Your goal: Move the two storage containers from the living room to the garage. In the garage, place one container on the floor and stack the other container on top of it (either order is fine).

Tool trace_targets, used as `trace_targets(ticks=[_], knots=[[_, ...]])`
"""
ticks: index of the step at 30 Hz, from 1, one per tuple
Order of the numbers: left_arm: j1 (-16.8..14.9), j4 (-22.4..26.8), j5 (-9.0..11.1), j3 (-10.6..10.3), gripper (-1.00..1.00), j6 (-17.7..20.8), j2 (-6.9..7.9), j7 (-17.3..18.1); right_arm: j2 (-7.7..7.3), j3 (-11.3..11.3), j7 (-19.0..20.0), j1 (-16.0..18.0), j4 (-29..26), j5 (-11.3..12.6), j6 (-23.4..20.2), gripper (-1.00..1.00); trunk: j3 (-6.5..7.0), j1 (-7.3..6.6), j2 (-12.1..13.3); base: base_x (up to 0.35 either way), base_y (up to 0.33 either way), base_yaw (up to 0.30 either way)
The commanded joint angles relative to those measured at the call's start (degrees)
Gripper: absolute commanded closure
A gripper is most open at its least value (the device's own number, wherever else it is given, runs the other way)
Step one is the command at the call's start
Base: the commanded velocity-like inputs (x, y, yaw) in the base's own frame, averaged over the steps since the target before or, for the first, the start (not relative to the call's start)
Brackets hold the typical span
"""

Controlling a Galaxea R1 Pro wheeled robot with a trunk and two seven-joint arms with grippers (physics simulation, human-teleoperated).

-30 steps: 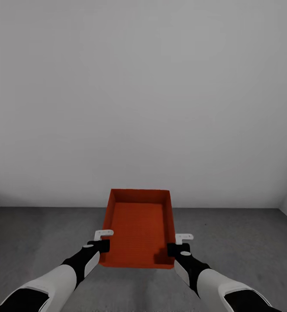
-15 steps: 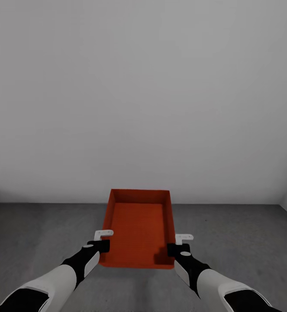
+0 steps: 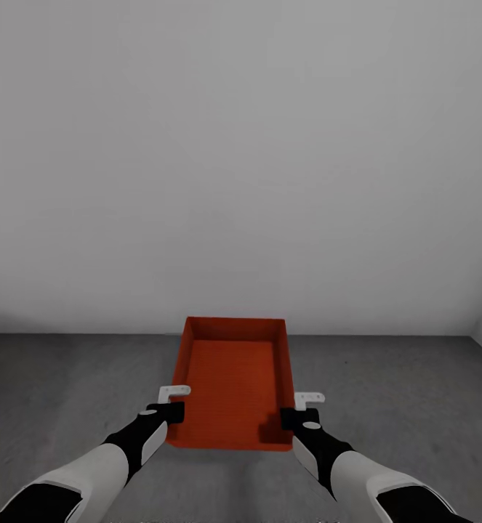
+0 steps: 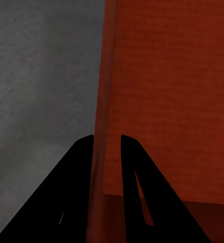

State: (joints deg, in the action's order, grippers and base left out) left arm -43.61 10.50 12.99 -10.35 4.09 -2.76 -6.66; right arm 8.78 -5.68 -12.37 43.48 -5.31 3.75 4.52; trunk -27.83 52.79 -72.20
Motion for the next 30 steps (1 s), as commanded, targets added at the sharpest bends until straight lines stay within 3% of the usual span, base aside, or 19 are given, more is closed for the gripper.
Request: trace_targets(ticks=[1,30], knots=[[-0.1,0.3,-0.7,2.1,1.0,-0.7,0.03,-2.4,-0.03,0.4,-0.5,0.0,1.9,0.8,0.4,1.0,-0.33,0.22,-0.5,0.0,0.0,0.0],[-0.1,0.3,-0.7,2.1,1.0,-0.7,0.03,-2.4,-0.07,0.4,-0.5,0.0,1.9,0.8,0.3,1.0,-3.17,0.44,-0.9,0.0,0.0,0.0]])
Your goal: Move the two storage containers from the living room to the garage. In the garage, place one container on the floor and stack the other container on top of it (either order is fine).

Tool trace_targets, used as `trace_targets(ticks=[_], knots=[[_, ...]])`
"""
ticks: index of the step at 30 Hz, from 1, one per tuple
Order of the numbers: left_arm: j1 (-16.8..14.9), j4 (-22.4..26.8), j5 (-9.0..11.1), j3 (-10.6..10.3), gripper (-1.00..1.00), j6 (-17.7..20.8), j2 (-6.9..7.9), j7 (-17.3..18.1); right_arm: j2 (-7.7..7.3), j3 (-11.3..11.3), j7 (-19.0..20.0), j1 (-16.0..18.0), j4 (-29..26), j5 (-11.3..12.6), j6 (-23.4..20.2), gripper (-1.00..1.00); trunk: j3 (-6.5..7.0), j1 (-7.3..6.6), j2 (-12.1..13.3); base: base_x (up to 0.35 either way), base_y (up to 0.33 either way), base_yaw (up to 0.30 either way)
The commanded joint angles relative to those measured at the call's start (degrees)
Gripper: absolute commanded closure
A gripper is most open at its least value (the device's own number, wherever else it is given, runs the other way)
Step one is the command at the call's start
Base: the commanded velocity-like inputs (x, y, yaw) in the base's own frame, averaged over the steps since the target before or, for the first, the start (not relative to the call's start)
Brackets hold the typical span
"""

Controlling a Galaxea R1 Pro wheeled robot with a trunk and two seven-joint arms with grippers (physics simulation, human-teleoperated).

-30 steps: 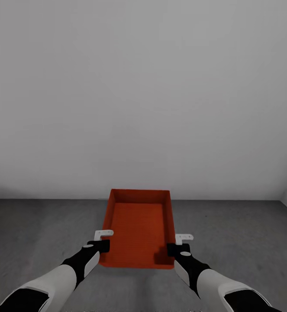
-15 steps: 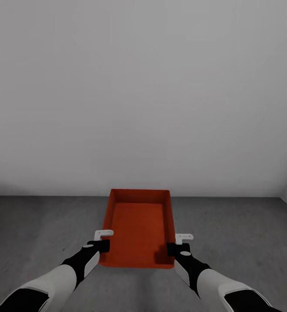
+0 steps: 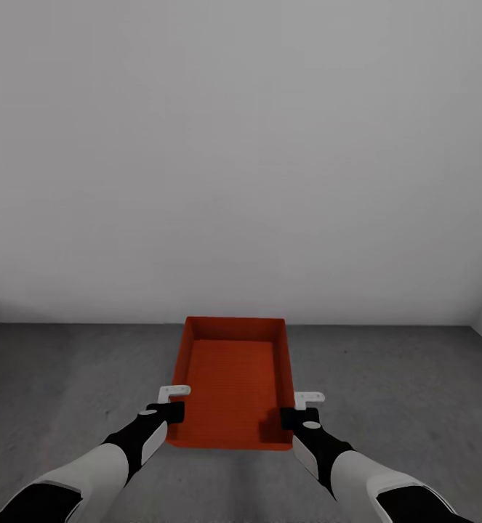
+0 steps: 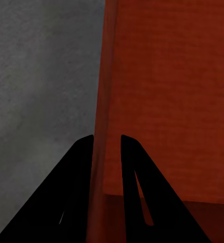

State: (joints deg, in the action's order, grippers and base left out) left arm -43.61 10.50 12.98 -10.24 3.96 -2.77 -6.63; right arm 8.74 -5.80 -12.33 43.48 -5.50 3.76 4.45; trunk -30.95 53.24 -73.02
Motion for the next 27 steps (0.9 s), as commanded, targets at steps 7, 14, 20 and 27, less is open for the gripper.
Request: trace_targets(ticks=[7,14,20,27], knots=[[-0.1,0.3,-0.7,2.0,1.0,-0.6,0.05,-2.4,-0.04,0.5,-0.5,0.0,2.1,0.8,0.4,1.0,-0.69,0.0,0.0,0.0,0.0,0.0],[-0.1,0.3,-0.7,2.0,1.0,-0.6,0.05,-2.4,-0.04,0.5,-0.5,0.0,2.1,0.8,0.4,1.0,-1.34,0.0,0.0,0.0,0.0,0.0],[-0.1,0.3,-0.7,2.0,1.0,-0.6,0.05,-2.4,-0.04,0.5,-0.5,0.0,2.1,0.8,0.4,1.0,-1.89,0.0,0.0,0.0,0.0,0.0],[-0.1,0.3,-0.7,2.0,1.0,-0.6,0.05,-2.4,-0.04,0.5,-0.5,0.0,2.1,0.8,0.4,1.0,-2.53,0.0,0.0,0.0,0.0,0.0]])
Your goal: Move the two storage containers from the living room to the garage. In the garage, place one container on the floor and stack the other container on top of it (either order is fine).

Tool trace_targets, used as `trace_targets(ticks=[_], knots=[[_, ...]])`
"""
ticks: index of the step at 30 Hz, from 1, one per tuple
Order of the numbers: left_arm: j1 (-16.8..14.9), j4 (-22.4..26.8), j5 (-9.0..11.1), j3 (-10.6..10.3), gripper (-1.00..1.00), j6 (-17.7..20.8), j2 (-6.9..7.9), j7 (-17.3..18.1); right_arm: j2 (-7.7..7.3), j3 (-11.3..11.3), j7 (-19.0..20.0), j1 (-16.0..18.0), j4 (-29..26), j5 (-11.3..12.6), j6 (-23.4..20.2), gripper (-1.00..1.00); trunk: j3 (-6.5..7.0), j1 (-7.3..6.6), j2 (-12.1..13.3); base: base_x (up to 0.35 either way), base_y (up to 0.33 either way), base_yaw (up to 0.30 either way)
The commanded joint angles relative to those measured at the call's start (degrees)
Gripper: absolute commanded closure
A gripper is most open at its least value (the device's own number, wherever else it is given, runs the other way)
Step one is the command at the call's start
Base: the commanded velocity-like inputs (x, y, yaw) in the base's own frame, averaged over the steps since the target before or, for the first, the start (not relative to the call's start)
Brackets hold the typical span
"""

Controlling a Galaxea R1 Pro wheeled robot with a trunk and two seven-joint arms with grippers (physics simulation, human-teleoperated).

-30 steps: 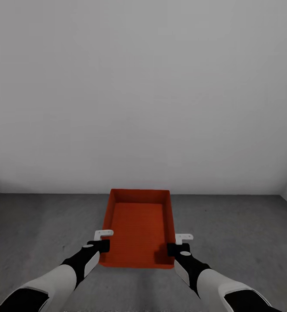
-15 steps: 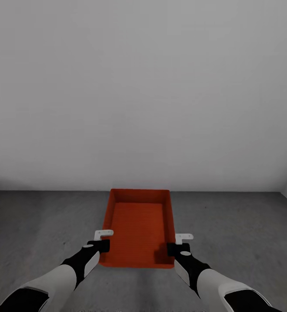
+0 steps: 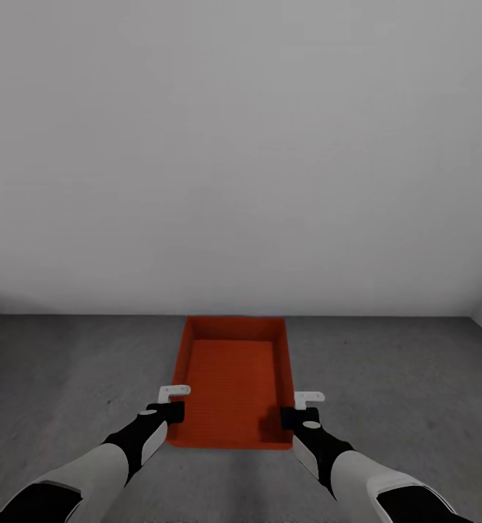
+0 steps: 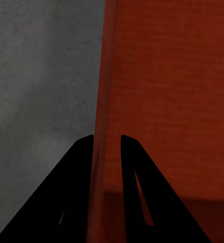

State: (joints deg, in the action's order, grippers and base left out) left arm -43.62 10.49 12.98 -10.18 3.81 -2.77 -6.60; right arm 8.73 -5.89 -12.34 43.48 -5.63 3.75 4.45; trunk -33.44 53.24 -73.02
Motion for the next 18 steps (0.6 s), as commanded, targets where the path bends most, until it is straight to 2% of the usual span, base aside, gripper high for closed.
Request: trace_targets(ticks=[1,18], knots=[[-0.1,0.3,-0.7,1.9,1.0,-0.4,0.05,-2.4,-0.03,0.6,-0.5,0.0,2.2,0.8,0.4,1.0,-0.14,0.0,0.0,0.0,0.0,0.0],[-0.1,0.3,-0.7,2.0,1.0,-0.4,0.05,-2.4,-0.03,0.6,-0.5,0.0,2.2,0.8,0.4,1.0,-1.7,0.0,0.0,0.0,0.0,0.0]])
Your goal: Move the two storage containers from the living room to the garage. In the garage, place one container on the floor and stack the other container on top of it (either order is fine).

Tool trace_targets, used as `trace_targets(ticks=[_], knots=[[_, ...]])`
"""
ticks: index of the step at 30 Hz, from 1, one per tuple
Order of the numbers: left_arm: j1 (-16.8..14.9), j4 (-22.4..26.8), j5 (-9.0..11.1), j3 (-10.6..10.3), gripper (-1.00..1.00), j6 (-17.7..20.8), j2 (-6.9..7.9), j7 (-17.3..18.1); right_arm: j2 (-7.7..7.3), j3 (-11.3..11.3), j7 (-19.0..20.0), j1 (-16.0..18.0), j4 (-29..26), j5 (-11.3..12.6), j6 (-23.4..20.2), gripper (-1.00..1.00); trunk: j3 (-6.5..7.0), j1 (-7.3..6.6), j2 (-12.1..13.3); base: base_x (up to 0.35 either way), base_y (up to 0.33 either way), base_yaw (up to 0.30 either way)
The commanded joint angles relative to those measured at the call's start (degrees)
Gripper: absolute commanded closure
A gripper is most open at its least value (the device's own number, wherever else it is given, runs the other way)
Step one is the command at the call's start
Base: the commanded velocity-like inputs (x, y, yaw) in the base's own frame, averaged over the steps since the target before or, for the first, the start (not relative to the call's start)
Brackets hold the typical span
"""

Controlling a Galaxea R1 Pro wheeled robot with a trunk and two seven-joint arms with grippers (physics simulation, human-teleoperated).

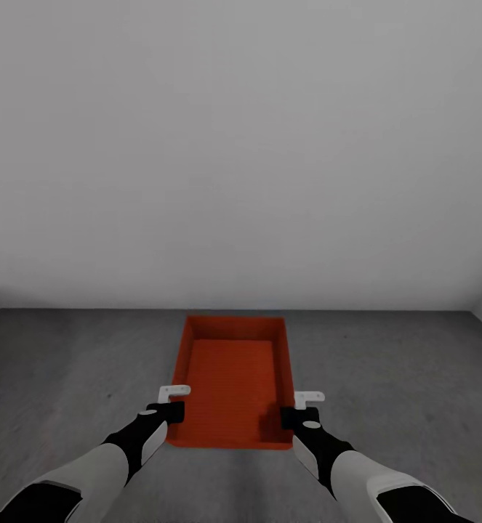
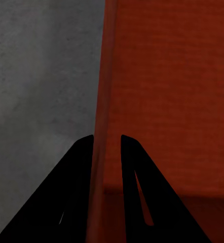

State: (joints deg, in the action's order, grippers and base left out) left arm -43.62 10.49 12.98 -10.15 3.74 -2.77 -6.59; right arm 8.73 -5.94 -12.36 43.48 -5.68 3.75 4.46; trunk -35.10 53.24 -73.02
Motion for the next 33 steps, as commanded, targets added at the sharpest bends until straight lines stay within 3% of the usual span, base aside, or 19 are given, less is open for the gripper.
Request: trace_targets(ticks=[1,5,11,33], knots=[[-0.1,0.3,-0.7,1.9,1.0,-0.4,0.05,-2.5,-0.03,0.7,-0.5,0.0,2.3,0.8,0.4,1.0,-0.13,0.0,0.0,0.0,0.0,0.0],[-0.1,0.3,-0.7,2.0,1.0,-0.4,0.06,-2.5,-0.03,0.7,-0.5,0.0,2.3,0.8,0.4,1.0,-0.5,0.0,0.0,0.0,0.0,0.0],[-0.1,0.3,-0.7,3.8,1.0,-0.4,0.05,-2.5,-0.05,0.7,-0.5,0.0,2.3,0.8,0.4,1.0,-1.05,0.0,0.0,0.0,0.0,0.0],[-0.1,0.3,-0.7,4.0,1.0,-0.3,0.05,-2.5,-0.11,0.6,-0.5,0.0,2.3,0.8,0.5,1.0,-2.76,0.0,0.0,0.0,0.0,0.0]])
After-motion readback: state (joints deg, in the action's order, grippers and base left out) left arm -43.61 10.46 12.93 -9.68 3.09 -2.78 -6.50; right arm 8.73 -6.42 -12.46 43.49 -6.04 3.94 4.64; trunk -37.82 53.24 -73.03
